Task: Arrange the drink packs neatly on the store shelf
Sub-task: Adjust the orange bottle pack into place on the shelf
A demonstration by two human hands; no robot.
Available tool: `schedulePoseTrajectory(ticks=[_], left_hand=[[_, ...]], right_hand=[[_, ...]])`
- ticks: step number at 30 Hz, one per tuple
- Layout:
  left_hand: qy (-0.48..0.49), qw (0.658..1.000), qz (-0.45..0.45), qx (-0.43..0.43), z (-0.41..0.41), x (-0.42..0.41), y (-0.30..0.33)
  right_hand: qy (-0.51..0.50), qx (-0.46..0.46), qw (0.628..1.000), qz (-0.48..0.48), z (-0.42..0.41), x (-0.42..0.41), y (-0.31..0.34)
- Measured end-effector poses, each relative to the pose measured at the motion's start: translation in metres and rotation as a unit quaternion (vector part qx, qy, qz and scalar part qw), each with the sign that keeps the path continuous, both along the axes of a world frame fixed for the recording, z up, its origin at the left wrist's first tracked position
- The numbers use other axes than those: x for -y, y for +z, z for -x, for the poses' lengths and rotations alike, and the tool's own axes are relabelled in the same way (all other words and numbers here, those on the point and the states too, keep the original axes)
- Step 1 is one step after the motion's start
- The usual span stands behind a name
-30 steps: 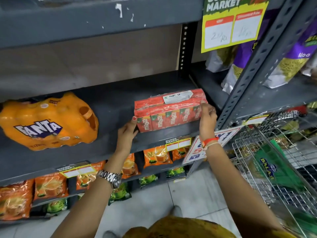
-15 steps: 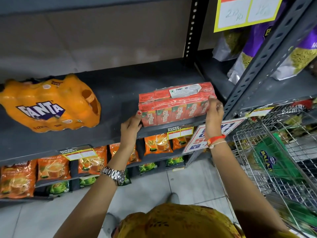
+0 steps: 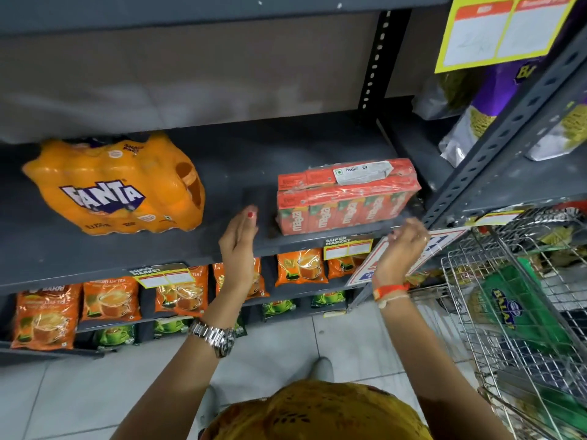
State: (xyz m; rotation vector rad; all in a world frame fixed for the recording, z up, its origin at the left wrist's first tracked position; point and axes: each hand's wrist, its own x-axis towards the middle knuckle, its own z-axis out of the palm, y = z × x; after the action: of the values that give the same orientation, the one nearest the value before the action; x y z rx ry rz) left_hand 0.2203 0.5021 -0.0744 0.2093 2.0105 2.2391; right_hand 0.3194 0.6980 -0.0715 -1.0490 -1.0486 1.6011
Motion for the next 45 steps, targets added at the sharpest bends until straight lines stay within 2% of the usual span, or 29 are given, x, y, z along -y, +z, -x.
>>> schedulePoseTrajectory(ticks=[3, 6, 9, 11, 13, 16, 18, 20, 25, 31, 45], left_hand=[[0.139, 0.99, -0.005, -0.033, 0.004, 0.035, 0.004], [0.282, 0.958, -0.032, -0.03, 0.021, 0.088, 0.011], [0.344, 0.937, -0.044, -0.042, 0.049, 0.146, 0.019], [0.352, 0.934, -0.038, -0.047, 0.076, 0.187, 0.023], [0.312, 0.949, -0.028, -0.025, 0.107, 0.22, 0.03], [0.158, 0.987, 0.0, 0.011, 0.146, 0.241, 0.036], [0.056, 0.997, 0.041, 0.021, 0.165, 0.248, 0.036], [0.002, 0.997, 0.081, 0.015, 0.173, 0.249, 0.034], [0.002, 0.994, 0.107, -0.013, 0.172, 0.255, 0.036], [-0.02, 0.992, 0.119, -0.033, 0.163, 0.273, 0.031], [-0.029, 0.994, 0.106, -0.016, 0.127, 0.289, 0.036]], right_hand=[[0.035, 0.026, 0.999, -0.003, 0.003, 0.052, -0.01], [0.129, 0.016, 0.991, -0.033, 0.022, 0.115, -0.012], [0.271, 0.004, 0.957, -0.102, 0.052, 0.167, -0.001], [0.353, -0.007, 0.927, -0.123, 0.081, 0.191, 0.01], [0.392, -0.003, 0.909, -0.142, 0.114, 0.206, 0.023], [0.42, 0.031, 0.895, -0.15, 0.156, 0.216, 0.034], [0.419, 0.066, 0.889, -0.173, 0.175, 0.224, 0.034], [0.409, 0.087, 0.887, -0.194, 0.18, 0.226, 0.032], [0.403, 0.066, 0.898, -0.163, 0.178, 0.236, 0.035], [0.412, 0.073, 0.891, -0.175, 0.17, 0.247, 0.037], [0.397, 0.085, 0.893, -0.194, 0.138, 0.261, 0.033]])
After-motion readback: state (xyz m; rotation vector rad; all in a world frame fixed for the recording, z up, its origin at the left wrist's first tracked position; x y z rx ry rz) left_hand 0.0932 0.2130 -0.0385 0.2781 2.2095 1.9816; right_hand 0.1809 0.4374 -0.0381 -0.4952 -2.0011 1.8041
